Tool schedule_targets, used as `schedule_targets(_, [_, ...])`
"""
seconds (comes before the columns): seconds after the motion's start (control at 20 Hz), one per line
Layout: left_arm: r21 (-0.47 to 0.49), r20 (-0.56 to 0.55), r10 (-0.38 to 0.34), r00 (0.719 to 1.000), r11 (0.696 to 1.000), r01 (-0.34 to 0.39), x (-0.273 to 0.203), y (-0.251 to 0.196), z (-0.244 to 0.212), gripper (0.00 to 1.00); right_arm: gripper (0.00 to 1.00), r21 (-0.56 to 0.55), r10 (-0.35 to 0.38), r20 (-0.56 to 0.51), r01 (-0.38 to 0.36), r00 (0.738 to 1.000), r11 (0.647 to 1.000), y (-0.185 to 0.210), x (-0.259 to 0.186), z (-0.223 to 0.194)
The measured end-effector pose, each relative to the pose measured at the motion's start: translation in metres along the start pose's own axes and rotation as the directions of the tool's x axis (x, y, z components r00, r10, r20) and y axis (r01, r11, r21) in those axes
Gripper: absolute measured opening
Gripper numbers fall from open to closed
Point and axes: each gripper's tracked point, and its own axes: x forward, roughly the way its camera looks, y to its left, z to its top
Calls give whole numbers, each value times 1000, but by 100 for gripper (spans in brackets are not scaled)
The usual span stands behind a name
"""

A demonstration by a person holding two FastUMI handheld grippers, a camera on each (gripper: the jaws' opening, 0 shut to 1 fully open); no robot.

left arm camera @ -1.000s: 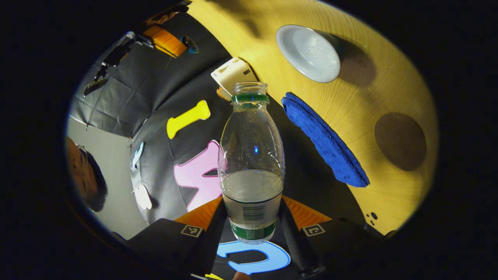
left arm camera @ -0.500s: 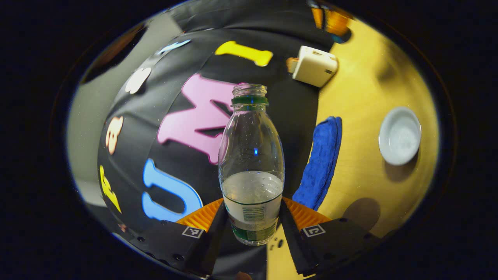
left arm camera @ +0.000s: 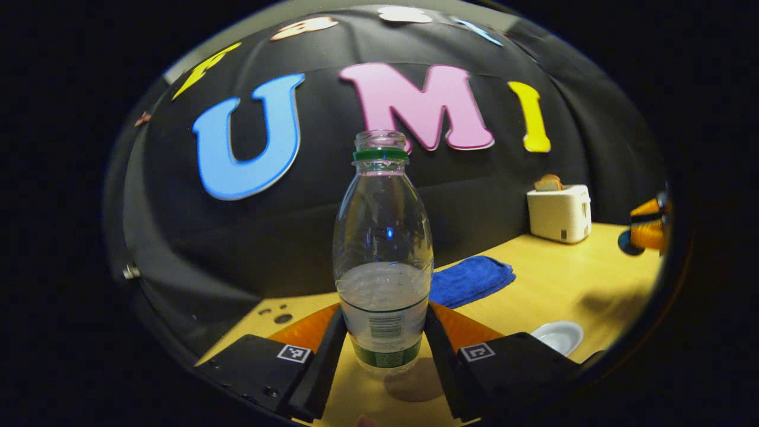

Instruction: Open the teacup lid with one hand, grasp the water bottle and pour water into the teacup with the other hand; after pouring, place the water bottle on the coaster and then close the teacup lid.

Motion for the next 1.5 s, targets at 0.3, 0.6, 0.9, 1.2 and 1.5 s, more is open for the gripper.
schedule_targets(0.3, [-151, -24, -21, 999, 988, 17, 1, -2, -23, 76, 36, 1, 2, -2, -2, 1000, 1000, 1, 5, -2])
schedule_targets(0.6, [-181, -80, -10, 997, 983, -5, 4, 2, -51, 76, 36, 2, 3, -5, -3, 1000, 1000, 1, 6, -4])
schedule_targets(0.9, [-173, -113, -47, 993, 985, 27, 3, -13, -63, 80, 31, 7, 9, -6, -9, 1000, 1000, 5, 6, -5])
schedule_targets(1.2, [-169, -128, -51, 991, 985, 29, -1, -17, -67, 91, 36, 16, 15, -2, -15, 1000, 1000, 9, 5, -2])
schedule_targets(1.5, [-182, -150, -52, 987, 983, 24, -25, -15, -77, 92, 36, 42, 39, 10, -39, 999, 998, 28, 6, 4])
